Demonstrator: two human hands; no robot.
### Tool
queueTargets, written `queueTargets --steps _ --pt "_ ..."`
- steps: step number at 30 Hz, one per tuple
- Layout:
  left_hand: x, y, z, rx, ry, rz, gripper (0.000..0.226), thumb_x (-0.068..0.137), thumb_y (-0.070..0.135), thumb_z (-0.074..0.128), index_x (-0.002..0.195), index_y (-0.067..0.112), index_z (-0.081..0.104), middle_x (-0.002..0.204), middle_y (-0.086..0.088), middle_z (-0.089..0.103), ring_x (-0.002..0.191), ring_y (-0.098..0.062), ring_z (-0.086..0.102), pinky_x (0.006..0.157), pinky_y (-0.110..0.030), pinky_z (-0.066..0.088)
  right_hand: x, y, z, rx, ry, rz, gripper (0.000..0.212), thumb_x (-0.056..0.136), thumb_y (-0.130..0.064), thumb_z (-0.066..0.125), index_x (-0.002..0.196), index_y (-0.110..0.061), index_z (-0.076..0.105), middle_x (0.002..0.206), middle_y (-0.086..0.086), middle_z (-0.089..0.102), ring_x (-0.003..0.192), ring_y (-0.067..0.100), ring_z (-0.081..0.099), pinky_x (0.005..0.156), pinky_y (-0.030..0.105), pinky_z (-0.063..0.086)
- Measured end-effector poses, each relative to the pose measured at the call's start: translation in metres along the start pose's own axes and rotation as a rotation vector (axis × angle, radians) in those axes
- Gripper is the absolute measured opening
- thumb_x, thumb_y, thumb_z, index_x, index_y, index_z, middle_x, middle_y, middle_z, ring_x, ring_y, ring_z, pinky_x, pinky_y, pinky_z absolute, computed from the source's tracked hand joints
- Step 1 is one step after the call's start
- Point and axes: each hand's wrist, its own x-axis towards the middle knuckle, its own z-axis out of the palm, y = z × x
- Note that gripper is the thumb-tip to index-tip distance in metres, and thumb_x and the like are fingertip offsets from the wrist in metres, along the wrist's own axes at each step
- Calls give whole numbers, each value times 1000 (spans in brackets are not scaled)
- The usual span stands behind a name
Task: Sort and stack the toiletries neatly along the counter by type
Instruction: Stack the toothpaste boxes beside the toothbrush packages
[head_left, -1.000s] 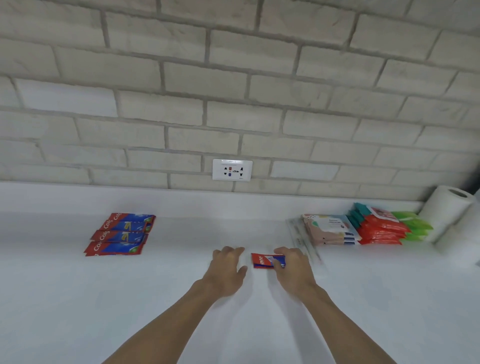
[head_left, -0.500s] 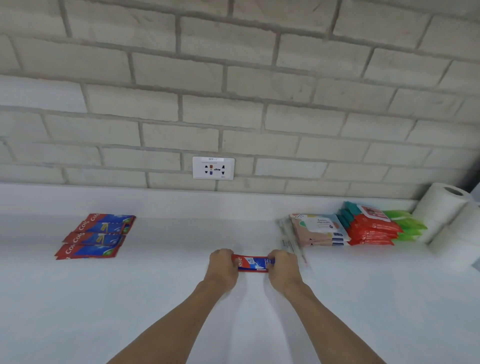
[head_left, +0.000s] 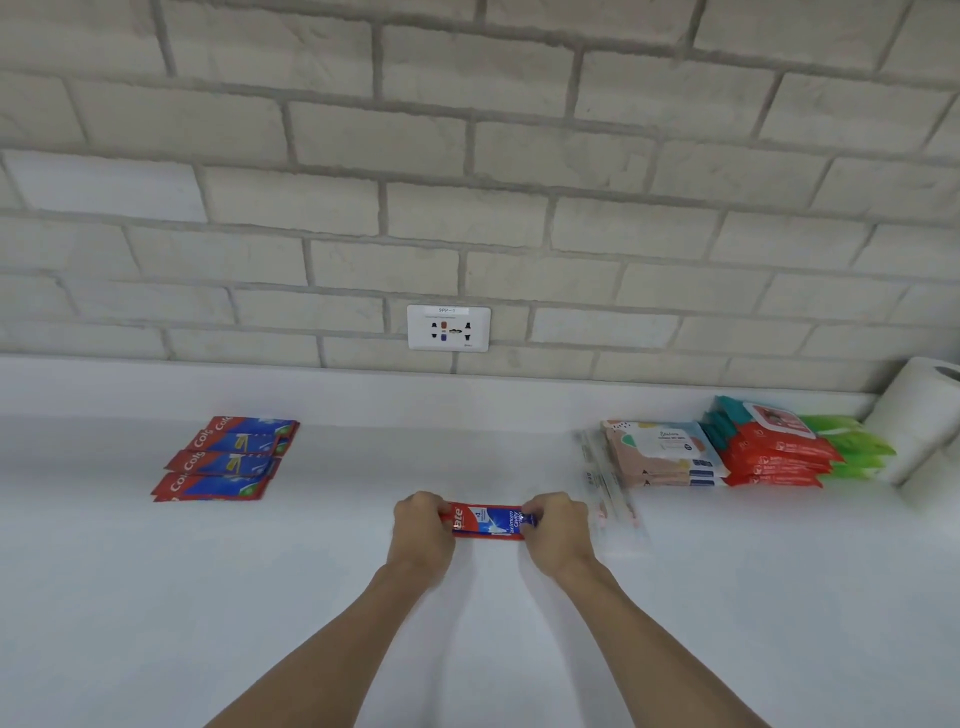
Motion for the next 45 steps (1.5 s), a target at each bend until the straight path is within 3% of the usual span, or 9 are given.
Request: queueTargets --steps 6,15,30,39,45 --pt "-1 -29 -28 -13 49 -64 20 91 9 59 109 5 68 112 -10 65 97 -19 64 80 -17 46 -6 -23 29 21 -21 -36 31 92 -16 65 121 -6 64 127 14 56 113 18 58 84 18 49" --pt "-4 -75 -79 -20 102 -138 24 92 16 62 114 9 65 118 -8 63 106 -18 62 88 -22 49 -15 -70 72 68 -70 -101 25 92 -14 63 116 -8 67 125 13 58 109 16 60 76 11 46" --pt "-2 -181 -189 -3 215 -287 26 91 13 63 117 10 63 119 -9 63 108 -20 62 89 -27 51 -42 -182 171 148 -146 -208 28 91 -19 65 119 -12 65 127 11 57 114 17 58 92 26 54" --pt "12 -215 -230 -58 225 -256 23 90 9 62 112 2 65 114 -14 68 101 -25 66 83 -28 50 -46 -228 208 149 -141 -232 32 92 -18 64 123 -12 63 129 10 55 115 16 56 94 25 53" --pt "27 -225 -240 -58 199 -220 20 89 9 62 107 3 68 108 -13 71 96 -24 68 84 -29 52 -44 -242 215 161 -146 -228 35 86 -15 72 120 -9 65 124 10 62 114 20 58 93 33 54"
